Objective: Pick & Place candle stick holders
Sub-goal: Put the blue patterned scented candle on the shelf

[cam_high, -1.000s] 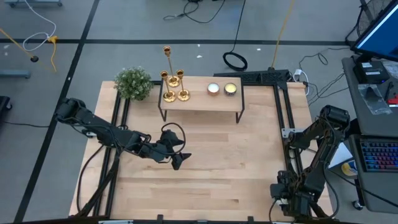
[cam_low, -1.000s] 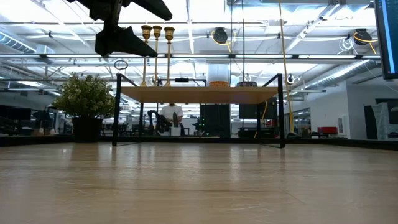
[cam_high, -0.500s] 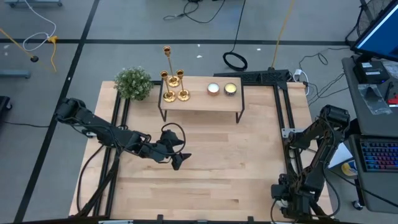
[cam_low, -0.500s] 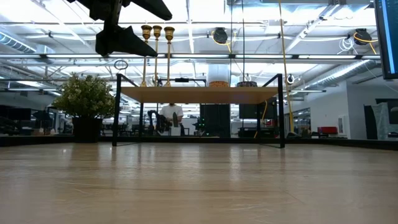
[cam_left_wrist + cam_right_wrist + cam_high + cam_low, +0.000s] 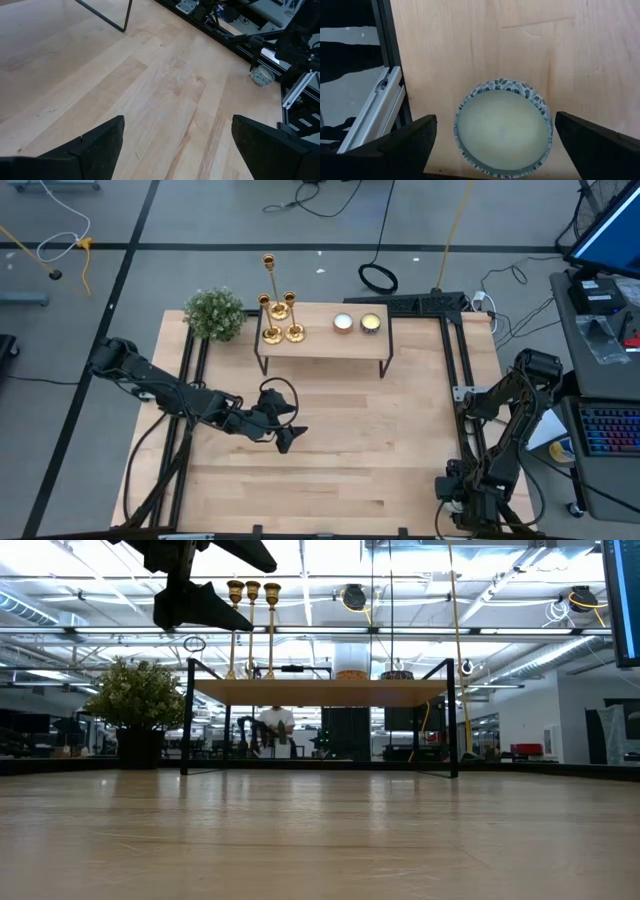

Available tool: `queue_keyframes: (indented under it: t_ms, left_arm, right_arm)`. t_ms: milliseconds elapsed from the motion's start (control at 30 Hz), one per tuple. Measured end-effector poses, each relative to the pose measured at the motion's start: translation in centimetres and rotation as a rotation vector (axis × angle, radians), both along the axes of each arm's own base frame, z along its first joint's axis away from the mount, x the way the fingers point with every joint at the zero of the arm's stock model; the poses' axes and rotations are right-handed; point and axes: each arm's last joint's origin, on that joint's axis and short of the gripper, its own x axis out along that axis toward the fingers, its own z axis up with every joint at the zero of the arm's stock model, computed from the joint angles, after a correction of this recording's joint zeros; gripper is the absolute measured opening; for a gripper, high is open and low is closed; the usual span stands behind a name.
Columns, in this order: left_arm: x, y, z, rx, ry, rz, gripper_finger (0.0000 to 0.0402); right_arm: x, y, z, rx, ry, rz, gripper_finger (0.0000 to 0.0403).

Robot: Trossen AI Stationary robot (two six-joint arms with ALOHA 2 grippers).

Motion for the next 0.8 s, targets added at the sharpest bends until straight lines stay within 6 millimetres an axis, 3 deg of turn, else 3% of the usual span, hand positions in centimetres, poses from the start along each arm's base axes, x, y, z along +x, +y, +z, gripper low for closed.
queue_keyframes:
  t_ms: [600,800]
  left_arm:
    - [0.0,0.0,0.0,-0.014,-0.003,0.008,0.0365]
    - [0.0,0.0,0.0,-0.013,-0.002,0.008,0.0365]
  right_arm:
    - [-0.3,-1.4,-1.6,-0.052,0.015,0.001,0.0390]
    - [-0.4,-1.7,-1.8,-0.090,0.017,0.023,0.0326]
